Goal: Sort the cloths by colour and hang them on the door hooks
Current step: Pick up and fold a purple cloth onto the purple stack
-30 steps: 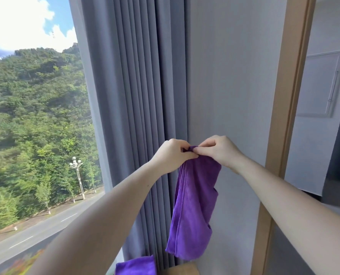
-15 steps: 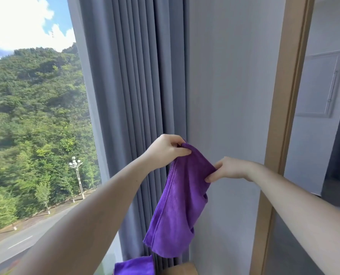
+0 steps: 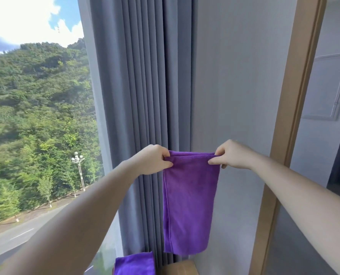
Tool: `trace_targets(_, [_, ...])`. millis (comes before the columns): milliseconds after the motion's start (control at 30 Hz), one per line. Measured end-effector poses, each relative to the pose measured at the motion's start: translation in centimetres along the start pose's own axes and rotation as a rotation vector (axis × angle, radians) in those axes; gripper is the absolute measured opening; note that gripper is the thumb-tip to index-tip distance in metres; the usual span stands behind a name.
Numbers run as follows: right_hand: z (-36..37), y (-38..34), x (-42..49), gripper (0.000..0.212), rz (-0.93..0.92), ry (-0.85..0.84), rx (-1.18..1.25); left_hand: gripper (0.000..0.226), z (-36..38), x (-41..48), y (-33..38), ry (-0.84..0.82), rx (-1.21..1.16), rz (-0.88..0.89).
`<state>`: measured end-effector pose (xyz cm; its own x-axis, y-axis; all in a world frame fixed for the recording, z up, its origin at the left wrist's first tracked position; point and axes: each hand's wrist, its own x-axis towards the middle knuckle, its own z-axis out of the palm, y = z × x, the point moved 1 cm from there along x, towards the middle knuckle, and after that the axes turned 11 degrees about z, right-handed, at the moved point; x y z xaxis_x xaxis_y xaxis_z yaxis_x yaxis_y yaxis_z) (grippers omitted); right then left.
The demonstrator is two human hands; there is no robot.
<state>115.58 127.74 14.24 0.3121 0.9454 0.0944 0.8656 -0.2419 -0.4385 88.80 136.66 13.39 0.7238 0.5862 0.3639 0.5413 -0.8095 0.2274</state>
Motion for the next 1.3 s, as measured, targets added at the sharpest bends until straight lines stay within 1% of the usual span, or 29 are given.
trace_targets(33, [0.0, -0.3, 0.0, 0.03, -0.007, 0.014, -0.055, 0.033, 0.4, 0.1, -0.3, -0.003, -0.023, -0.01])
trace_targets(67, [-0.1, -0.4, 0.0, 0.031, -0.007, 0.024, -0.072, 0.029, 0.6, 0.1, -0.6, 0.013, -0.107, -0.039])
trace_targets(133, [-0.5, -0.3, 0.0, 0.028, -0.002, 0.031, 0.004, 0.015, 0.7, 0.1, -1.2, 0.1, -0.449, -0.122])
trace_targets(200, [-0.7, -0.2, -0.3, 0.026, -0.001, 0.02, 0.073, 0.012, 0.8, -0.1, -1.4, 0.204, -0.778, -0.171])
trace_targets(267, [-0.7, -0.2, -0.5, 0.026, 0.007, 0.021, 0.143, 0.015, 0.8, -0.3, -1.5, 0.253, -0.937, -0.19])
trace_targets(333, [-0.5, -0.2, -0.6, 0.025, 0.004, 0.037, 0.189, 0.018, 0.8, -0.3, -1.4, 0.288, -1.019, -0.19])
trace_targets(467, [-0.2, 0.1, -0.9, 0.025, -0.022, 0.102, 0.361, 0.019, 1.0, -0.2, -1.0, 0.378, -1.087, -0.207])
trace_targets(533, [0.1, -0.1, -0.9, 0.026, -0.065, 0.16, 0.444, 0.017, 1.2, -0.1, -0.6, 0.39, -1.113, -0.19])
trace_targets(567, [0.3, -0.2, -0.9, 0.025, -0.079, 0.209, 0.518, 0.017, 1.2, -0.1, -0.3, 0.401, -1.133, -0.184])
trace_targets(600, [0.6, -0.3, -1.0, 0.023, -0.071, 0.223, 0.623, 0.017, 1.3, 0.1, -0.2, 0.418, -1.155, -0.181])
trace_targets(633, [0.9, -0.3, -1.0, 0.026, -0.039, 0.177, 0.741, 0.018, 1.3, 0.2, 0.0, 0.433, -1.175, -0.18])
trace_targets(667, [1.4, -0.3, -1.1, 0.033, 0.009, 0.073, 0.842, 0.018, 1.2, 0.2, 0.3, 0.44, -1.187, -0.178])
trace_targets(700, [2.0, -0.2, -1.2, 0.035, 0.053, -0.046, 0.88, 0.018, 1.3, 0.3, 0.4, 0.444, -1.187, -0.177])
trace_targets(733, [2.6, 0.0, -1.3, 0.032, 0.078, -0.133, 0.872, 0.018, 1.4, 0.4, 0.6, 0.449, -1.181, -0.178])
trace_targets(767, [2.9, 0.3, -1.2, 0.027, 0.086, -0.157, 0.874, 0.017, 1.4, 0.5, 0.7, 0.454, -1.172, -0.181])
trace_targets(800, [3.1, 0.3, -1.1, 0.022, 0.09, -0.129, 0.913, 0.016, 1.4, 0.5, 0.8, 0.463, -1.163, -0.186])
trace_targets(867, [3.1, 0.2, -0.9, 0.016, 0.099, -0.026, 1.083, 0.011, 1.1, 0.7, 1.0, 0.496, -1.156, -0.19])
trace_targets(900, [3.1, 0.1, -0.8, 0.016, 0.098, -0.002, 1.157, 0.008, 1.0, 0.8, 1.0, 0.509, -1.155, -0.188])
trace_targets(933, [3.3, 0.0, -0.8, 0.018, 0.092, 0.002, 1.18, 0.006, 0.8, 0.9, 1.1, 0.517, -1.154, -0.186])
trace_targets(1000, [3.8, -0.4, -0.9, 0.02, 0.076, 0.003, 1.096, 0.006, 0.7, 1.0, 1.0, 0.531, -1.149, -0.189])
trace_targets(1133, [3.5, -1.2, -1.1, 0.012, 0.055, 0.118, 1.096, 0.007, 0.4, 1.2, 0.8, 0.559, -1.152, -0.193])
trace_targets(1233, [3.3, -1.6, -1.0, 0.018, 0.057, 0.129, 1.081, 0.014, 0.0, 1.1, 0.9, 0.57, -1.131, -0.176])
trace_targets(1300, [3.2, -1.7, -1.0, 0.021, 0.056, 0.12, 1.039, 0.015, -0.2, 1.1, 0.9, 0.572, -1.076, -0.166])
